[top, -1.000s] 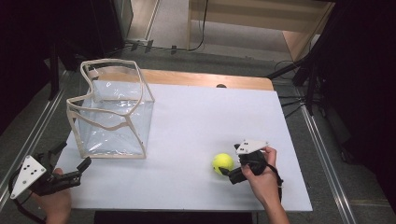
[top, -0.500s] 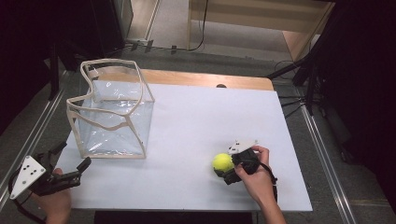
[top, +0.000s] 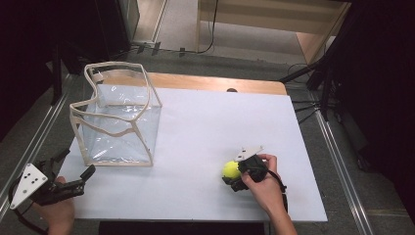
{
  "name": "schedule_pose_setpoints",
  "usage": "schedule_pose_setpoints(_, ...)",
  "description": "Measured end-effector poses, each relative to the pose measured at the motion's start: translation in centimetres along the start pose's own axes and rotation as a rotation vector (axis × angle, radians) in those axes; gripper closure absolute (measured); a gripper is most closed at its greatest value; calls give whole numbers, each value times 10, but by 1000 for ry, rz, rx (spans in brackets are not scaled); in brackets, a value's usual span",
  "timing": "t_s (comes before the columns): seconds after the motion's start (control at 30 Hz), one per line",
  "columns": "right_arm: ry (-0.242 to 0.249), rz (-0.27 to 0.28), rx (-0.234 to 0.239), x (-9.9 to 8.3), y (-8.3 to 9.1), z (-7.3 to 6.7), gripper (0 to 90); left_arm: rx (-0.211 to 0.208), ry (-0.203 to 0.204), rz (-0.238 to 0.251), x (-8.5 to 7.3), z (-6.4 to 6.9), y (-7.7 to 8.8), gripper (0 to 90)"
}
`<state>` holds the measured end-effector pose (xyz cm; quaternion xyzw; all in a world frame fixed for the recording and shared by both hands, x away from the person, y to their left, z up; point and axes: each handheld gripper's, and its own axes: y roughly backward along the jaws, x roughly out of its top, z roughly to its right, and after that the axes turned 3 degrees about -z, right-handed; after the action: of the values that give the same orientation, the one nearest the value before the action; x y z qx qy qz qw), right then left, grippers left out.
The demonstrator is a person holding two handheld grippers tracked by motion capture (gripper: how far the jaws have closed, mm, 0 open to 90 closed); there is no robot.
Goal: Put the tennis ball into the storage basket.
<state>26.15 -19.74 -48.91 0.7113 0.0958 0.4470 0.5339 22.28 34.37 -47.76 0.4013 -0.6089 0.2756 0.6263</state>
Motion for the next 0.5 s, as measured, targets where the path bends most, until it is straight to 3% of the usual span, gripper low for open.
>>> schedule_pose_setpoints(0.5, -4, -45, 14, -4, -3, 0, 140, -1, 0, -1, 0, 0, 0, 52)
